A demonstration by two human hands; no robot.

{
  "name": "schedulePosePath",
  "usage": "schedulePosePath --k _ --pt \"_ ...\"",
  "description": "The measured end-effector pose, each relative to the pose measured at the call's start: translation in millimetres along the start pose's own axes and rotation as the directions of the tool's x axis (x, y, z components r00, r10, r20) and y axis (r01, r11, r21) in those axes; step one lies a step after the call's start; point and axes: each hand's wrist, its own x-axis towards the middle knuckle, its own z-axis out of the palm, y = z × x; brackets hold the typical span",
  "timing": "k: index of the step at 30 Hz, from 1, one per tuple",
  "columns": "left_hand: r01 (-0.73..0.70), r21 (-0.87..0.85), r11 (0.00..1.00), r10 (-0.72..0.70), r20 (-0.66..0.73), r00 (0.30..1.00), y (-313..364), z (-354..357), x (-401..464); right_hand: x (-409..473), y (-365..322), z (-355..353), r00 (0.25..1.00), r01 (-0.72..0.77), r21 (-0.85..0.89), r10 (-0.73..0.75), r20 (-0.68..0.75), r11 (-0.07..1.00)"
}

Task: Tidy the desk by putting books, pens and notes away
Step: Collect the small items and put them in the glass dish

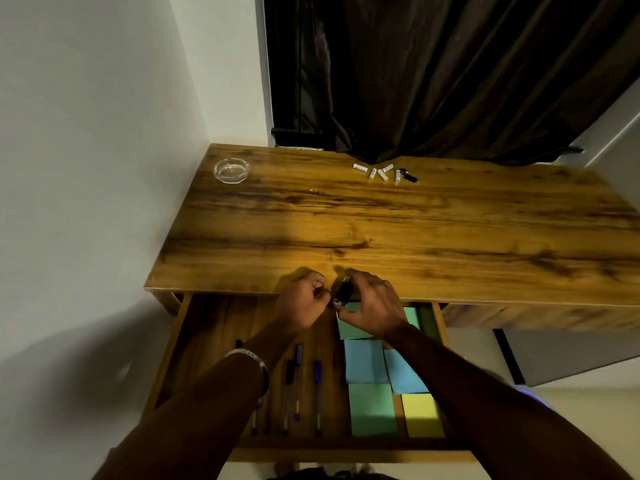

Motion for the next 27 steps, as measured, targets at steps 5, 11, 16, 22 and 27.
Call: schedulePosePath --k 5,11,16,22,27 --pt "0.011 -0.003 1.0 -0.011 0.016 1.0 22.8 20.0 3.5 -7.5 31.3 -13.0 1.0 -0.003 -0.002 0.003 -0.002 1.0" --pt "0.113 0.026 0.993 -0.113 0.009 0.994 68.7 57.8 4.6 -24.5 95.7 -40.9 0.999 0.003 0.018 -0.004 0.047 1.0" --pt "0.168 -0.019 0.986 -0.168 -0.041 0.985 114.3 100.9 1.0 -40.8 144.4 -63.0 0.996 0.052 0.024 -0.053 0.068 0.998" --pt "0.269 -0.098 0.958 -0.281 -0.144 0.949 153.7 135.7 4.3 -53.2 191.9 -82.8 0.989 0.125 -0.028 -0.123 0.079 0.992" --pt "0.31 -0.136 0.941 -0.333 -0.192 0.923 172.0 150.5 15.1 -50.2 220.9 -100.9 0.986 0.11 -0.035 -0.104 0.127 0.993"
